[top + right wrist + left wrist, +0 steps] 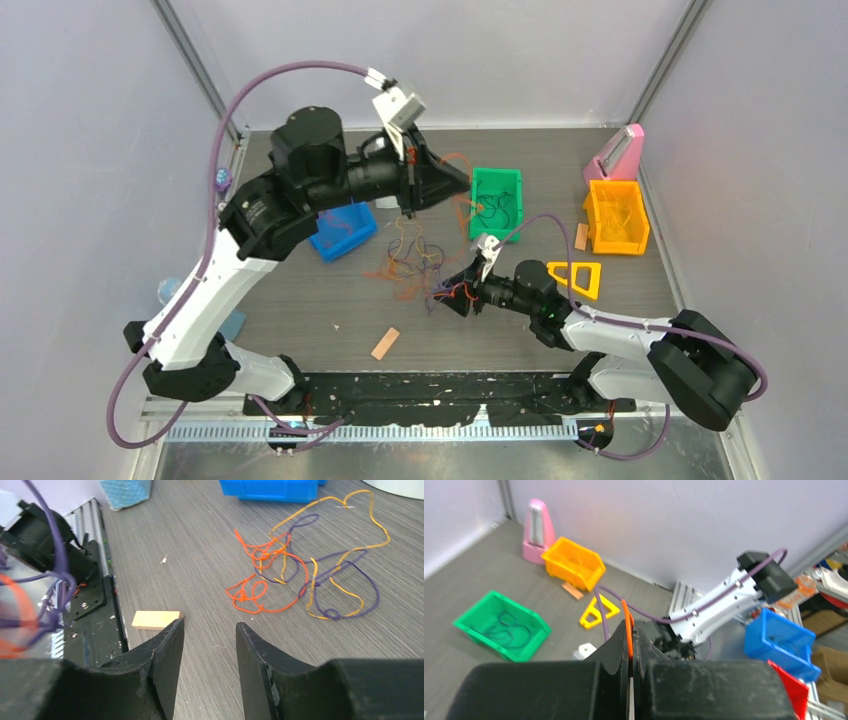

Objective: Untangle the cables

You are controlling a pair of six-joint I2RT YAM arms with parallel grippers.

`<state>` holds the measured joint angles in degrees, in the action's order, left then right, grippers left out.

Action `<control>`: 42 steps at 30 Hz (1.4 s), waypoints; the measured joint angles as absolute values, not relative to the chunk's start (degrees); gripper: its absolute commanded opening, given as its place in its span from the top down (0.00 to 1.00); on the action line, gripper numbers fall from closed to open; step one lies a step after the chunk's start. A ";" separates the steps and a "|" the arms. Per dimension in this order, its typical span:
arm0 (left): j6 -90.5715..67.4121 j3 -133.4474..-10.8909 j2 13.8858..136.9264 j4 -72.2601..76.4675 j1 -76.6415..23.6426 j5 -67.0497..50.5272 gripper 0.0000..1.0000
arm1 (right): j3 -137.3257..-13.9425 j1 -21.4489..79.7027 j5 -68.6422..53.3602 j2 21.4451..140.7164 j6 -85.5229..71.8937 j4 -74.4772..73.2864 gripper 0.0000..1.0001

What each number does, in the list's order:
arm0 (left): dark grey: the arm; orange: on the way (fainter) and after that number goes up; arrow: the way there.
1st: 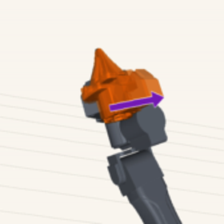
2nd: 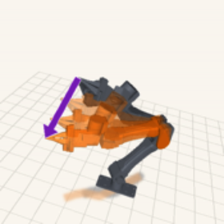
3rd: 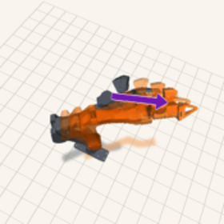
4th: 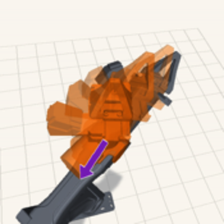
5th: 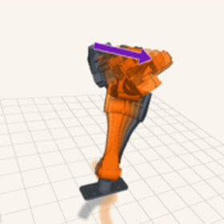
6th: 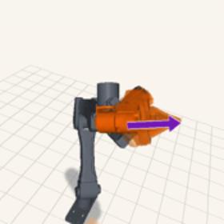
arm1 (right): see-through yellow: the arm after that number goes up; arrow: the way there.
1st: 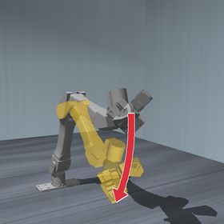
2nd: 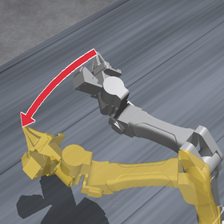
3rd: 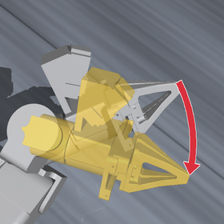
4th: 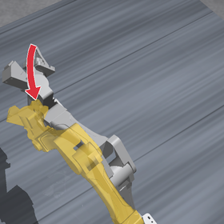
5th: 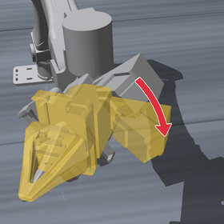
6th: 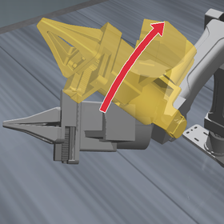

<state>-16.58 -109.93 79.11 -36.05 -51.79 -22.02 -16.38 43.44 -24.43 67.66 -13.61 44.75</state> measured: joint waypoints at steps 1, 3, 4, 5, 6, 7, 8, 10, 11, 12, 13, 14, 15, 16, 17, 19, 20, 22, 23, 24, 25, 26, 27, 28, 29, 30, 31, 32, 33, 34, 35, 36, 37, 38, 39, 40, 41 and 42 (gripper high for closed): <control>-16.43 -111.09 79.11 -36.07 -51.27 -21.52 1.00 | -16.62 43.44 -23.53 67.66 -13.61 43.72 0.52; -16.16 -112.97 79.11 -36.07 -49.80 -20.64 1.00 | -16.99 43.44 -21.34 67.64 -13.56 41.82 0.47; -16.08 -113.32 79.11 -36.12 -49.12 -20.43 1.00 | -17.08 43.44 -20.45 67.57 -13.56 41.15 0.41; -16.01 -113.34 79.11 -36.23 -48.58 -20.05 1.00 | -17.08 43.44 -19.38 67.35 -13.39 40.40 0.39; -15.97 -113.12 79.11 -36.34 -48.10 -19.77 1.00 | -17.06 43.44 -18.22 66.83 -13.28 39.68 0.34; -15.90 -112.73 79.11 -36.40 -47.86 -19.49 1.00 | -17.02 43.44 -17.52 66.19 -13.21 39.11 0.33; -15.79 -111.83 79.02 -36.29 -47.66 -19.33 1.00 | -16.78 43.44 -16.47 65.06 -13.10 38.83 0.29; -15.59 -109.45 78.87 -36.12 -47.62 -19.22 1.00 | -15.90 43.44 -14.46 61.89 -12.75 38.46 0.25; -15.44 -107.63 78.83 -36.05 -47.59 -19.18 1.00 | -15.07 43.44 -13.08 59.40 -12.51 38.28 0.25; -15.33 -106.50 78.94 -36.10 -47.59 -19.16 1.00 | -14.39 43.44 -12.05 57.17 -12.34 37.95 0.23; -15.05 -105.19 79.11 -36.07 -47.59 -19.09 1.00 | -13.65 43.44 -10.90 54.74 -12.16 37.56 0.21; -14.87 -104.09 79.37 -36.10 -47.59 -19.05 1.00 | -13.02 43.44 -10.02 52.64 -12.01 37.17 0.13; -14.70 -103.22 79.77 -36.12 -47.59 -19.07 1.00 | -12.47 43.44 -9.28 50.50 -11.86 36.58 0.09; -14.57 -102.76 80.07 -36.10 -47.59 -19.07 1.00 | -12.10 43.44 -8.80 48.47 -11.64 35.79 0.03; -14.48 -102.43 80.44 -36.12 -47.59 -19.18 1.00 | -11.84 43.44 -8.45 47.00 -11.38 35.22 0.01; -14.39 -101.95 80.95 -36.07 -47.59 -19.59 1.00 | -11.60 43.44 -7.35 43.88 -11.03 33.71 0.02; -14.31 -101.73 81.12 -36.07 -47.57 -19.97 1.00 | -11.62 43.44 -6.61 42.76 -10.81 33.19 0.02; -14.24 -101.56 81.19 -35.99 -47.51 -20.73 1.00 | -11.73 43.44 -5.28 41.50 -10.33 31.97 0.01; -14.24 -101.51 81.17 -35.94 -47.51 -21.04 1.00 | -11.86 43.44 -4.89 41.47 -10.11 31.40 0.01; -14.24 -101.49 81.17 -35.81 -47.51 -21.37 1.00 | -12.21 43.44 -4.54 41.74 -9.67 30.65 0.02; -14.24 -101.43 81.17 -35.75 -47.51 -21.67 1.00 | -12.78 43.44 -4.49 42.52 -9.23 29.98 0.03; -14.26 -101.34 81.17 -35.73 -47.51 -22.15 1.00 | -13.50 43.44 -4.56 43.68 -8.88 29.67 0.03; -14.31 -101.30 81.17 -35.68 -47.51 -22.55 1.00 | -14.35 43.44 -4.80 45.21 -8.64 29.34 0.03; -14.37 -101.25 81.17 -35.59 -47.51 -22.98 1.00 | -15.42 43.44 -5.10 47.09 -8.43 29.30 0.03; -14.46 -101.19 81.17 -35.44 -47.51 -23.44 1.00 | -16.23 43.44 -5.43 48.64 -8.34 29.30 0.04; -14.57 -101.19 81.17 -35.29 -47.51 -24.03 1.00 | -17.17 43.44 -5.72 50.37 -8.27 29.32 0.06; -14.76 -101.12 81.17 -34.98 -47.51 -24.67 1.00 | -18.31 43.44 -6.13 52.45 -8.25 29.45 0.09; -14.92 -101.10 81.17 -34.68 -47.51 -25.15 1.00 | -19.46 43.44 -6.37 54.48 -8.25 29.56 0.11; -15.11 -101.08 81.17 -34.24 -47.51 -25.69 1.00 | -20.62 43.44 -6.74 56.36 -8.29 29.69 0.16; -15.31 -101.08 81.17 -33.87 -47.51 -26.11 1.00 | -21.87 43.44 -7.11 58.33 -8.36 30.04 0.20; -15.64 -101.08 81.17 -33.43 -47.51 -26.48 1.00 | -23.09 43.44 -7.70 60.34 -8.62 30.55 0.31; -15.88 -101.14 81.17 -33.17 -47.48 -26.63 1.00 | -23.94 43.44 -8.14 61.87 -8.99 31.29 0.43; -16.03 -101.38 81.19 -33.17 -47.40 -26.65 1.00 | -24.67 43.44 -8.75 63.83 -9.67 32.73 0.50; -16.14 -102.15 81.43 -33.58 -47.13 -26.61 1.00 | -25.12 43.46 -9.17 65.52 -10.37 34.04 0.59; -16.29 -103.26 81.76 -33.95 -46.96 -26.57 1.00 | -25.26 43.46 -9.28 67.61 -11.90 35.57 0.62; -16.43 -105.10 82.35 -34.63 -46.59 -26.30 1.00 | -25.26 43.46 -9.17 69.32 -13.06 36.29 0.63; -16.64 -107.92 83.07 -35.11 -45.89 -25.87 1.00 | -25.26 43.46 -8.75 71.22 -14.55 36.42 0.64; -16.75 -109.67 83.42 -35.31 -45.28 -25.36 1.00 | -25.26 43.46 -8.34 72.77 -15.68 36.25 0.63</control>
<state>-16.75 -109.67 83.42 -35.31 -45.28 -25.36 -25.26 43.46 -8.34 72.77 -15.68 36.25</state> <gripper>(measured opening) 0.004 0.385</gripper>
